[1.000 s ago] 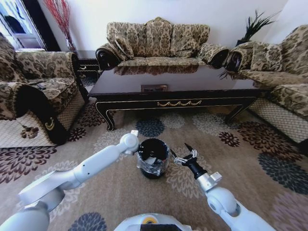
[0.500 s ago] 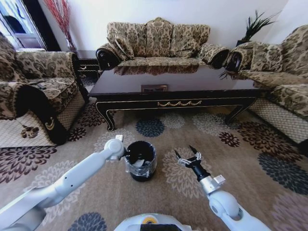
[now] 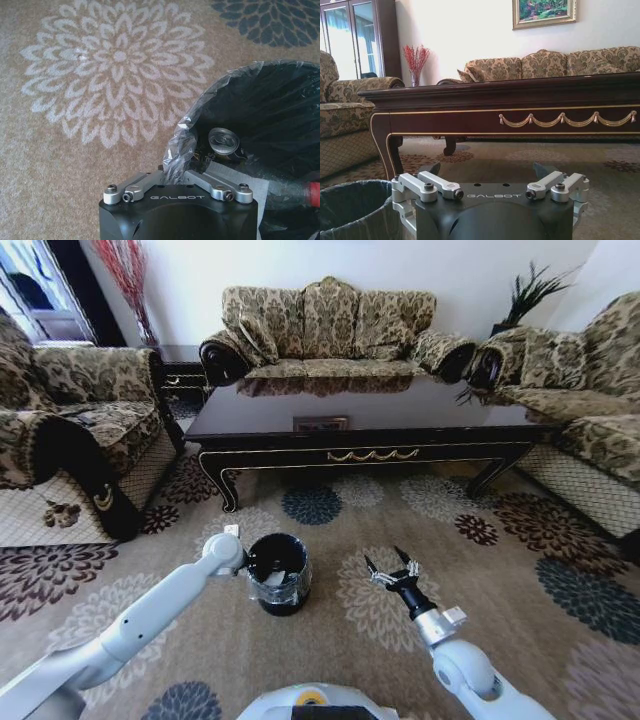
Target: Move to the front of the table and pick up the trash from the floor, then place it into the trash bin.
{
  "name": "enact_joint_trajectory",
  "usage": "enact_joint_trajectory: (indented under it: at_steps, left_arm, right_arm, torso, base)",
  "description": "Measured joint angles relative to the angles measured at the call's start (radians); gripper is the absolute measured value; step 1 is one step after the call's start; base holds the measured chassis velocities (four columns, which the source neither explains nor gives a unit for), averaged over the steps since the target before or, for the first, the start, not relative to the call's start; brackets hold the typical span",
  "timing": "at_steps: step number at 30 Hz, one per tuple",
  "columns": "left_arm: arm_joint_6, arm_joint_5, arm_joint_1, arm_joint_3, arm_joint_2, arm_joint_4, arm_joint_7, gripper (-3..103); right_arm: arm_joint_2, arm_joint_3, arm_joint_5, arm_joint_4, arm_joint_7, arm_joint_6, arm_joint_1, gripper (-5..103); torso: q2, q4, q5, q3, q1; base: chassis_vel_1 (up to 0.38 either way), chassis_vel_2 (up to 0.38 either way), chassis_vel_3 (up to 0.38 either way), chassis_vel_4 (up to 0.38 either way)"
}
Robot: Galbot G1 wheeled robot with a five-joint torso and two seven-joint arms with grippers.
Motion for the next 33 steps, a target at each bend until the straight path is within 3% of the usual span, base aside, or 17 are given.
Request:
enact_joint_trajectory:
  at_steps: [3, 5, 7, 10, 11, 13, 15, 16, 20, 26, 28, 31, 33]
  left_arm:
    - [0.000, 0.000, 0.005, -0.008, 0.000, -0.001, 0.000, -3]
    - [0.000, 0.000, 0.008, -0.011, -0.001, -0.003, -0.009, 7]
    - [0.000, 0.000, 0.008, -0.012, -0.001, -0.004, -0.010, 7]
    - [0.000, 0.000, 0.009, -0.017, -0.002, -0.012, -0.015, 23]
    - [0.000, 0.000, 0.009, -0.017, -0.002, -0.012, -0.015, 23]
    - [0.000, 0.000, 0.007, -0.018, -0.002, -0.020, -0.016, 33]
    - [0.000, 0.000, 0.005, -0.018, -0.002, -0.022, -0.016, 33]
    - [0.000, 0.001, 0.001, -0.018, -0.002, -0.030, -0.016, 44]
    - [0.000, 0.007, -0.005, -0.021, -0.001, -0.045, -0.016, 55]
    - [0.000, 0.040, 0.011, -0.066, 0.009, -0.100, 0.022, 82]
    - [0.000, 0.051, 0.016, -0.075, 0.013, -0.107, 0.032, 82]
    - [0.000, 0.139, 0.049, -0.122, 0.043, -0.137, 0.113, 97]
    - [0.000, 0.165, 0.063, -0.141, 0.051, -0.146, 0.140, 99]
  right_arm:
    - [-0.003, 0.000, 0.001, 0.002, 0.000, 0.000, 0.003, 100]
    - [-0.006, 0.000, 0.002, 0.002, 0.000, 0.000, 0.002, 100]
    - [-0.006, 0.001, 0.002, 0.002, 0.000, 0.000, 0.002, 100]
    - [-0.005, -0.001, 0.001, 0.005, 0.000, 0.000, -0.002, 100]
    - [-0.005, -0.001, 0.001, 0.005, 0.000, 0.000, -0.002, 100]
    - [-0.004, -0.003, -0.001, 0.007, 0.000, 0.000, -0.005, 100]
    - [-0.004, -0.003, -0.001, 0.007, 0.000, 0.000, -0.006, 100]
    - [-0.004, -0.005, -0.001, 0.007, 0.000, 0.000, -0.005, 100]
    - [-0.004, -0.008, -0.001, 0.009, 0.000, -0.001, -0.004, 100]
    - [-0.004, -0.009, -0.003, 0.016, 0.002, -0.003, -0.007, 100]
    - [-0.004, -0.008, -0.003, 0.016, 0.003, -0.003, -0.007, 100]
    - [-0.003, 0.001, 0.005, 0.030, 0.013, -0.004, -0.019, 100]
    - [-0.003, 0.006, 0.009, 0.035, 0.014, -0.004, -0.025, 100]
  torso:
    - [0.000, 0.0000, 0.0000, 0.000, 0.000]
    - [0.000, 0.0005, -0.0003, 0.000, 0.000]
    - [0.000, 0.0004, -0.0003, 0.000, 0.000]
    - [0.000, 0.0002, -0.0001, 0.000, 0.000]
    - [0.000, 0.0002, -0.0001, 0.000, 0.000]
    - [0.000, 0.0004, -0.0001, 0.000, 0.000]
    - [0.000, 0.0004, -0.0001, 0.000, 0.000]
    - [0.000, 0.0004, -0.0001, 0.000, 0.000]
    - [0.000, 0.0001, 0.0000, 0.000, 0.000]
    - [0.000, 0.0001, 0.0000, 0.000, 0.000]
    - [0.000, 0.0002, 0.0000, 0.000, 0.000]
    - [0.000, 0.0002, -0.0001, 0.000, 0.000]
    - [0.000, 0.0003, -0.0001, 0.000, 0.000]
  base:
    - [0.000, 0.000, 0.000, 0.000]
    - [0.000, 0.000, 0.000, 0.000]
    - [0.000, 0.000, 0.000, 0.000]
    - [0.000, 0.000, 0.000, 0.000]
    - [0.000, 0.000, 0.000, 0.000]
    - [0.000, 0.000, 0.000, 0.000]
    - [0.000, 0.000, 0.000, 0.000]
    - [0.000, 0.000, 0.000, 0.000]
    - [0.000, 0.000, 0.000, 0.000]
    - [0.000, 0.000, 0.000, 0.000]
    - [0.000, 0.000, 0.000, 0.000]
    - [0.000, 0.000, 0.000, 0.000]
    - [0.000, 0.000, 0.000, 0.000]
